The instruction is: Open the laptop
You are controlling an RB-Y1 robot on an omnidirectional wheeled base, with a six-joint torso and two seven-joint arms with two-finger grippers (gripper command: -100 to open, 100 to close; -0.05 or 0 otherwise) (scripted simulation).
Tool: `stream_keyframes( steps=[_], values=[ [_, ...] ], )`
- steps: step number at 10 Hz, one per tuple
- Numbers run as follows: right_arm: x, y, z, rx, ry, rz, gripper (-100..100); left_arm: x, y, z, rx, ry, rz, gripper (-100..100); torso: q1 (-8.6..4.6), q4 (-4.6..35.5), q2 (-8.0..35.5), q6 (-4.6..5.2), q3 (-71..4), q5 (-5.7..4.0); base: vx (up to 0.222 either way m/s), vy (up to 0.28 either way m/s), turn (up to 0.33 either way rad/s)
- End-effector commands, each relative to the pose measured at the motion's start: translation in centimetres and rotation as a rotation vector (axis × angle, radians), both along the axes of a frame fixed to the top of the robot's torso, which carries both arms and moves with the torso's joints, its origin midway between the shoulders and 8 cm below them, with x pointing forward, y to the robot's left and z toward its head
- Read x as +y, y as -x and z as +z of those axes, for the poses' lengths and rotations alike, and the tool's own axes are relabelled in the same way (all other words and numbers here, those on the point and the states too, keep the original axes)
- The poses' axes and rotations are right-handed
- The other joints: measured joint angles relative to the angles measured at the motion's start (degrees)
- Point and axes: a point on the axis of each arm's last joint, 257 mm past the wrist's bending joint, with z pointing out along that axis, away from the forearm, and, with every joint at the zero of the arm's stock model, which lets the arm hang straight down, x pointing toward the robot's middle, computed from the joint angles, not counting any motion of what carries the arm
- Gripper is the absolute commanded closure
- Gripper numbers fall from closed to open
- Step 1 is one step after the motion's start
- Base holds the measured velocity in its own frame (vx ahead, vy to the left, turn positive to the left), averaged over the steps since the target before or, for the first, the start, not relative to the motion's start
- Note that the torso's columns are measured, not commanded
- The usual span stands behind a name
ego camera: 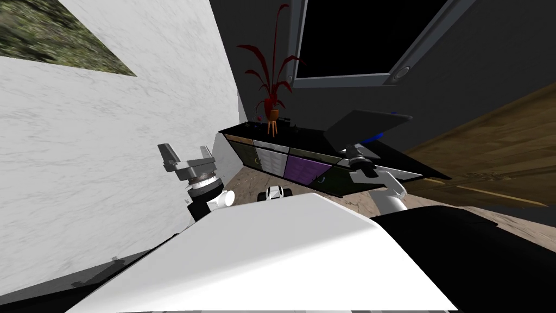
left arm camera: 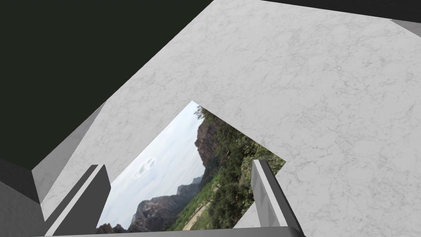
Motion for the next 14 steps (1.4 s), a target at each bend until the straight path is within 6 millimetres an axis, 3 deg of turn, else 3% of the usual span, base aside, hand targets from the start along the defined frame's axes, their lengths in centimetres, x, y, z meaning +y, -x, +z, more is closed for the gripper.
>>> stream_keyframes(
  steps=[1,6,7,8,9,14],
  values=[
    [-0.1,0.0,1.7,-0.009,-0.002,0.001,-100,0.0,0.0,0.0,0.0,0.0,0.0,0,0.09,0.11,-0.03,0.02,-0.06,0.23,0.001,0.01,-0.01],
    [0.3,0.2,6.3,-0.009,0.011,0.008,-100,0.0,0.0,0.0,0.0,0.0,0.0,0,0.65,0.43,0.28,-0.02,0.06,0.8,0.014,0.01,-0.01],
    [0.4,0.2,7.0,-0.008,0.012,0.01,-100,0.0,0.0,0.0,0.0,0.0,0.0,0,0.66,0.46,0.31,-0.01,0.05,0.86,0.009,0.016,-0.016],
    [0.2,0.2,6.4,-0.006,0.01,0.008,-100,0.0,0.0,0.0,0.0,0.0,0.0,0,0.72,0.49,0.33,-0.04,0.06,0.92,0.0,0.0,0.0],
    [0.2,0.2,6.4,-0.006,0.008,0.006,0,0.0,0.0,0.0,0.0,0.0,0.0,0,0.67,0.47,0.33,-0.02,0.08,0.85,0.0,0.0,0.0],
    [0.2,0.3,6.1,-0.001,0.004,0.004,0,0.0,0.0,0.0,0.0,0.0,0.0,0,0.64,0.44,0.28,-0.01,0.04,0.82,0.0,0.0,0.0]
  ],
)
